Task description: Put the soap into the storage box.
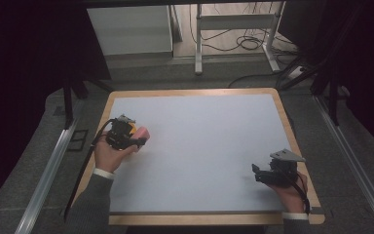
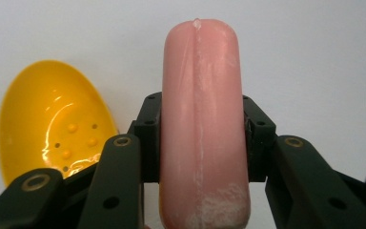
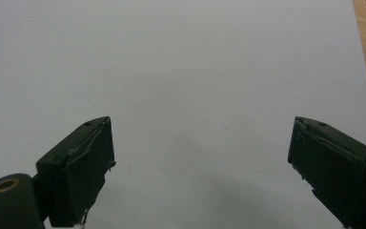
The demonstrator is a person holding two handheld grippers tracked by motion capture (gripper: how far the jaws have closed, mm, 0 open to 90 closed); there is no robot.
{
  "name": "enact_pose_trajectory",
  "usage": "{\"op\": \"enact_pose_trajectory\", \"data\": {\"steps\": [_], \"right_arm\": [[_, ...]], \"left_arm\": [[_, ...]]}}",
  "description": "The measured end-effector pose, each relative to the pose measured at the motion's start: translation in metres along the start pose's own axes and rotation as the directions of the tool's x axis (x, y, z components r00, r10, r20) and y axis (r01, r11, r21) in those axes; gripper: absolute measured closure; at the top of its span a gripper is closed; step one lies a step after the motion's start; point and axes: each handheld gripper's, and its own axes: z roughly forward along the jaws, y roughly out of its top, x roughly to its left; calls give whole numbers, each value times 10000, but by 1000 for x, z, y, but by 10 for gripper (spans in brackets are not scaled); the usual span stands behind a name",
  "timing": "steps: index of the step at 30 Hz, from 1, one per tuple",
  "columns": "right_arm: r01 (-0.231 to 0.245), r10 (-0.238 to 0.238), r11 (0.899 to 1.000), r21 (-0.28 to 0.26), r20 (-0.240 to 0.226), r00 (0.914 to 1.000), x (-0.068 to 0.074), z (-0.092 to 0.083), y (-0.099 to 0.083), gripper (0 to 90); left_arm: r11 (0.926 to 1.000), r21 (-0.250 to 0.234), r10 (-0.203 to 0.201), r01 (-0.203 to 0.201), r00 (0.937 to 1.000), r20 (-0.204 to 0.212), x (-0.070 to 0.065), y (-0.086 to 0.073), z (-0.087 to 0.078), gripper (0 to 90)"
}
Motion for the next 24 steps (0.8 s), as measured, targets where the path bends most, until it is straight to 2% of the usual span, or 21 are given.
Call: {"op": "enact_pose_trajectory", "data": {"steps": [24], "right_arm": [[-23, 23, 10000, 15, 25, 10000, 0, 0, 0, 80]], "left_arm": [[9991, -127, -403, 400, 9989, -256, 18, 3, -7, 603]]}}
